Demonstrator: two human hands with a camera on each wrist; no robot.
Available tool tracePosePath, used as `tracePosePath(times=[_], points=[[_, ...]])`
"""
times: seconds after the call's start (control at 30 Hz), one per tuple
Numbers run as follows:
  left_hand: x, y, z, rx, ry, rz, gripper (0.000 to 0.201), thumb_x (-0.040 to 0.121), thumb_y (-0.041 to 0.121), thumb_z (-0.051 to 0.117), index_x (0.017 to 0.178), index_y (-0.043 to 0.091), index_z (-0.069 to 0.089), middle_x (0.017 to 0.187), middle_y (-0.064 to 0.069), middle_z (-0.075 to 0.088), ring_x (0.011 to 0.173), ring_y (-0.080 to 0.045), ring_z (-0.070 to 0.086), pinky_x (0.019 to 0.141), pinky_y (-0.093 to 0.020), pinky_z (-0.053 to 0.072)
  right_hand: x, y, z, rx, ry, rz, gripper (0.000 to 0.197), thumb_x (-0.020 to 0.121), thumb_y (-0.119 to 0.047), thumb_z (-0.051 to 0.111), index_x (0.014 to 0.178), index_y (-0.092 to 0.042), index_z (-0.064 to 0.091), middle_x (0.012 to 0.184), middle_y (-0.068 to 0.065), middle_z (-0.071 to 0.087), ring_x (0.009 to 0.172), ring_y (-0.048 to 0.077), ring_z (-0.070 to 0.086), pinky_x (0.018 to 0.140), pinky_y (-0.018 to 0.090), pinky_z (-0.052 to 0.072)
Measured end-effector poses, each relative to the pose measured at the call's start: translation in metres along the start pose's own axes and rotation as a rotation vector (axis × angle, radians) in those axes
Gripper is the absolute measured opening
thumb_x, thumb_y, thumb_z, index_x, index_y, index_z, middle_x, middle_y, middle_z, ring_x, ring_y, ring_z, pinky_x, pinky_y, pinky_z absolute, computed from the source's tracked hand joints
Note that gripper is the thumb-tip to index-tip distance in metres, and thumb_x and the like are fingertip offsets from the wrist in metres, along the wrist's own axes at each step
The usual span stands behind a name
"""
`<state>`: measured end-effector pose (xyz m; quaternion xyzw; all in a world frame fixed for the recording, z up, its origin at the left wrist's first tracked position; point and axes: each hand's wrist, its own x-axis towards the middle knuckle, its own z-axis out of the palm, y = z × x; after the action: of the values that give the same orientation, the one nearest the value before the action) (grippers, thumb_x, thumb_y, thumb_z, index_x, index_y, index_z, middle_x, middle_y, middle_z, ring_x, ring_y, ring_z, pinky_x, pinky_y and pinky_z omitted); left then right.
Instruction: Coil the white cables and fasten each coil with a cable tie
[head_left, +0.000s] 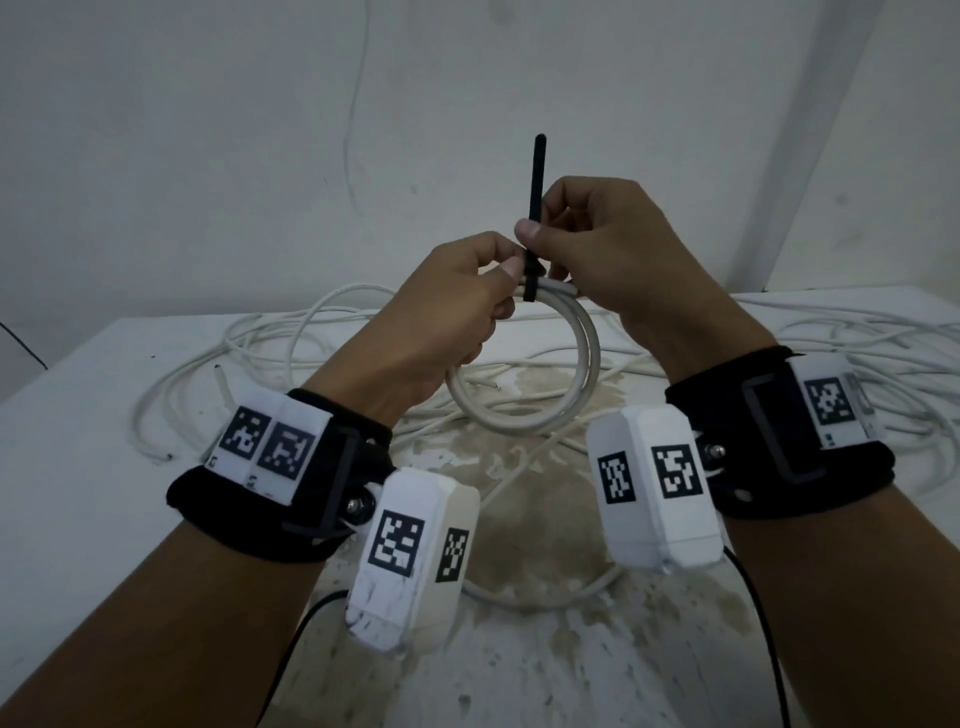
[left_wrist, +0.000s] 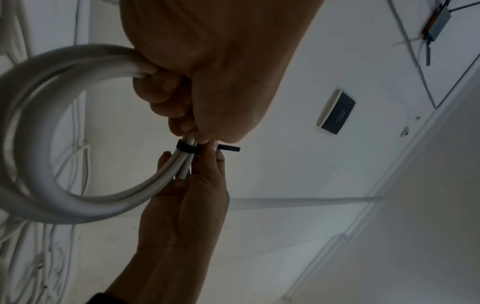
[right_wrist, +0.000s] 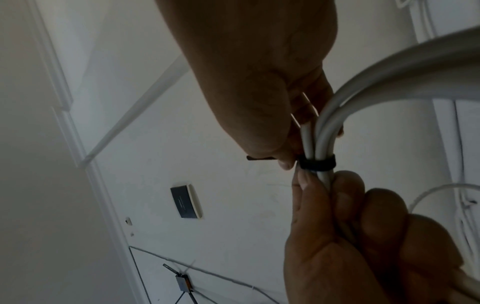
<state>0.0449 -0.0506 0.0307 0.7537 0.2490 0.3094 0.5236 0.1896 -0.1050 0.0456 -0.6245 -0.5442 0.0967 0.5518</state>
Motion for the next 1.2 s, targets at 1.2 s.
tracePosePath(times=[1.2], points=[[0.003,-0.005,0.007,0.165,0.067,0.073,0.025,0.1,0.037,0.054,0.088,0.017,0.063,0.044,0.015,0.044,0.038,-0.003,0.037,0.049,-0.027,0.025,0.0,0.003,0.004,0.035,0.016,0.042,0.024,0.092,-0.017,0.067,0.073,-0.011,0.055,0.069,0.007,0.067,0.061,0.016,0.063,0.063,0.039,0.058]])
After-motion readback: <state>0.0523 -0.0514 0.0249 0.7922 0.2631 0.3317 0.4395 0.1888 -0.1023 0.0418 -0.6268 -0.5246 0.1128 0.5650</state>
